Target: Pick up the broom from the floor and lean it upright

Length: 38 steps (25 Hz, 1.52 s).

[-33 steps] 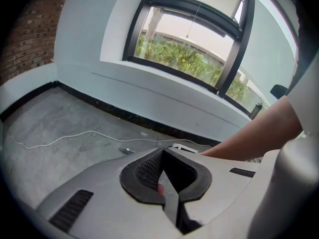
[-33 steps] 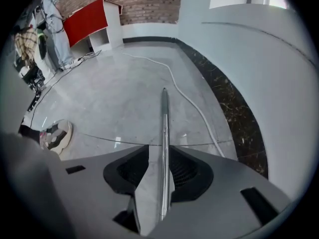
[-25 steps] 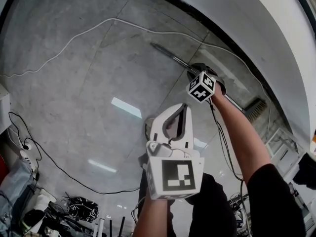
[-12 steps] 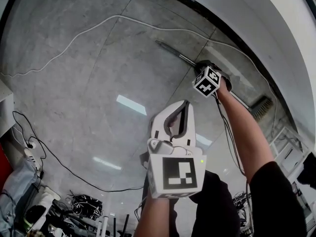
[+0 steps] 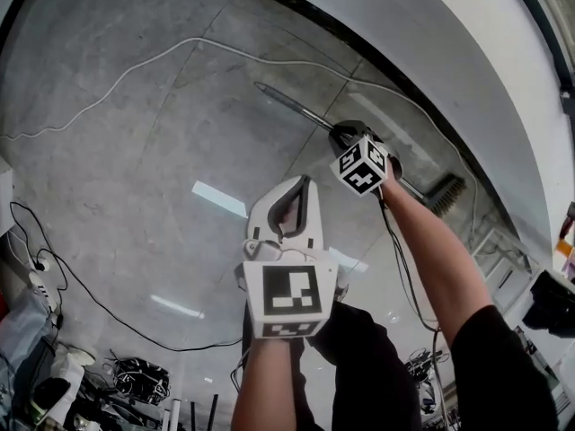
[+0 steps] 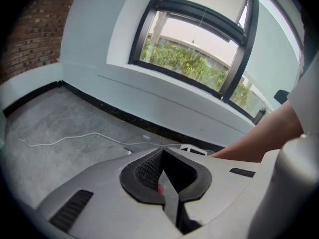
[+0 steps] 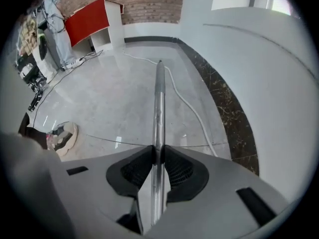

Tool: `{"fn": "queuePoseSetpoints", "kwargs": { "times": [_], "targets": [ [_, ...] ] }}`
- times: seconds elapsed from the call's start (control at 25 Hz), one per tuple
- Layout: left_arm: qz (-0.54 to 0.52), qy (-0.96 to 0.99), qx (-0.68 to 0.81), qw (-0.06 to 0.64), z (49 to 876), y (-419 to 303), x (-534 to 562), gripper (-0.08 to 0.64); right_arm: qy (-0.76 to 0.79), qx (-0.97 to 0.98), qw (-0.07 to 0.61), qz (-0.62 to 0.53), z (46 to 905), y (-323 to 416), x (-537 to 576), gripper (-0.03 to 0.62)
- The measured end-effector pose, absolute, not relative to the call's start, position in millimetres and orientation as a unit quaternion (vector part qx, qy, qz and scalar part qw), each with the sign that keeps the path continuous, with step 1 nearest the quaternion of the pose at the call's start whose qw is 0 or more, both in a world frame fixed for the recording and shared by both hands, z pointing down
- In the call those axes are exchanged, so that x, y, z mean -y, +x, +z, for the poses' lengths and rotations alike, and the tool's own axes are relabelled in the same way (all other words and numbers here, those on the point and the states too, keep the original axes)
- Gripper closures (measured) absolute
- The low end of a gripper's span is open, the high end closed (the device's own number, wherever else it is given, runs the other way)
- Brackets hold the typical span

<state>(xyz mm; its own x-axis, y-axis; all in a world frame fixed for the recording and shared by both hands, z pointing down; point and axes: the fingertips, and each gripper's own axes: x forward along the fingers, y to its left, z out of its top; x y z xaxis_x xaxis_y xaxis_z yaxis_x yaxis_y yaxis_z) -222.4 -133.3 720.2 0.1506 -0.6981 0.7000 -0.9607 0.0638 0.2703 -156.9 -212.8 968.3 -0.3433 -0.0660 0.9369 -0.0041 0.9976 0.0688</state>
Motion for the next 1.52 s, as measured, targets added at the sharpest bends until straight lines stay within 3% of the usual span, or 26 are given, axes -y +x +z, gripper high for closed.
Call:
{"fn": "queuePoseSetpoints", "kwargs": {
  "times": [0.44, 1.52],
  "targets": [
    [0.228, 0.687, 0.602, 0.336, 701, -179, 98, 0.554, 0.019, 0.84, 0.541, -0.035, 885, -136, 183, 0.519],
    [0.29, 0.724, 0.559, 0.282, 597, -169, 90, 0.554, 0.062, 0.865, 0.498, -0.01, 730, -123, 187, 0.518]
  ]
}}
